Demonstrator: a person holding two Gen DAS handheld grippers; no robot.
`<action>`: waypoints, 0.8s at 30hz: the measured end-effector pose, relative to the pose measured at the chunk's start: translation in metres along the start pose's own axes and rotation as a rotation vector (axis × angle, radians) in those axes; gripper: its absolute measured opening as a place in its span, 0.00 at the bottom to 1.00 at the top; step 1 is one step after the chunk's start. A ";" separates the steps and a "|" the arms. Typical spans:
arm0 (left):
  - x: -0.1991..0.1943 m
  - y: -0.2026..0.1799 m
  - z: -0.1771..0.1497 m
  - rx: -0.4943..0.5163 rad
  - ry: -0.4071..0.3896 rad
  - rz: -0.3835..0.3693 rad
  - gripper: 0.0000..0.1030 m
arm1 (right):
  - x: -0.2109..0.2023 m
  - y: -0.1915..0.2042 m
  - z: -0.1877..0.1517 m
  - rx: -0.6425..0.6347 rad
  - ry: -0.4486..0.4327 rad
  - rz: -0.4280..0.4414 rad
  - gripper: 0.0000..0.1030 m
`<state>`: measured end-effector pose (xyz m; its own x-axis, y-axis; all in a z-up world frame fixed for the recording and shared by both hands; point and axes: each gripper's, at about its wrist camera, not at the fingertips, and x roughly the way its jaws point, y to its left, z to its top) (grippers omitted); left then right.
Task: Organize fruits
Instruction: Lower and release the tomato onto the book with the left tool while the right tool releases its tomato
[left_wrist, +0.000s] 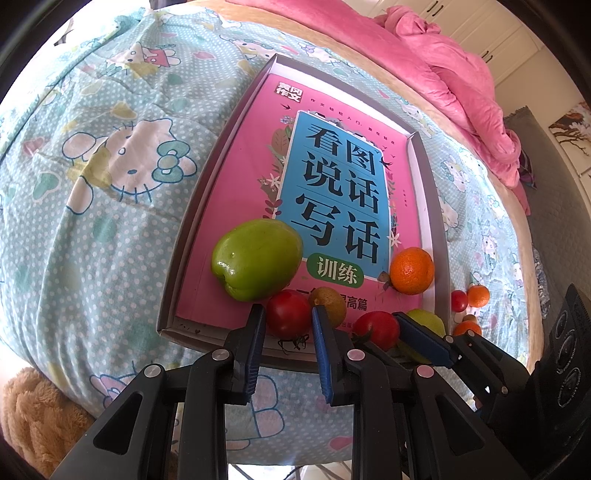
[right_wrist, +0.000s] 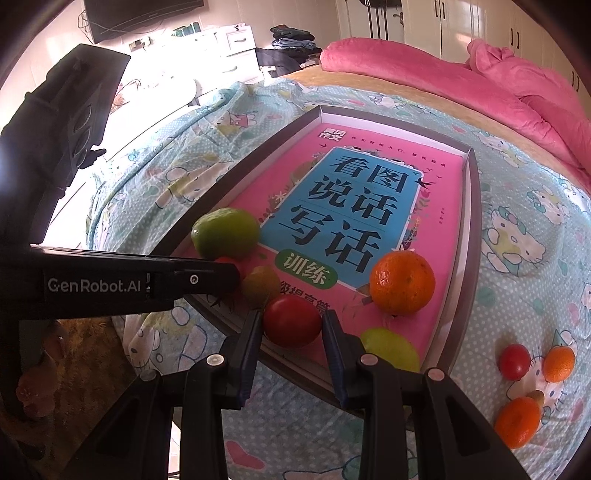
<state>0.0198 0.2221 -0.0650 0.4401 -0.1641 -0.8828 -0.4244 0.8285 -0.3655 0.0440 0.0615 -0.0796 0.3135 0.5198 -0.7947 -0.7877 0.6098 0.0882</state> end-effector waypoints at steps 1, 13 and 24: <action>0.000 0.000 0.000 0.000 0.000 0.001 0.25 | 0.000 0.000 0.000 0.001 -0.001 0.001 0.33; 0.000 0.000 0.000 0.002 0.002 0.003 0.25 | -0.005 -0.002 -0.001 0.019 -0.013 0.007 0.33; -0.003 -0.003 -0.002 0.004 0.000 0.001 0.26 | -0.016 -0.003 0.000 0.032 -0.036 0.015 0.33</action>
<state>0.0181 0.2194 -0.0615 0.4398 -0.1634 -0.8831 -0.4214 0.8308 -0.3636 0.0408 0.0512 -0.0669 0.3215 0.5497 -0.7710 -0.7748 0.6207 0.1195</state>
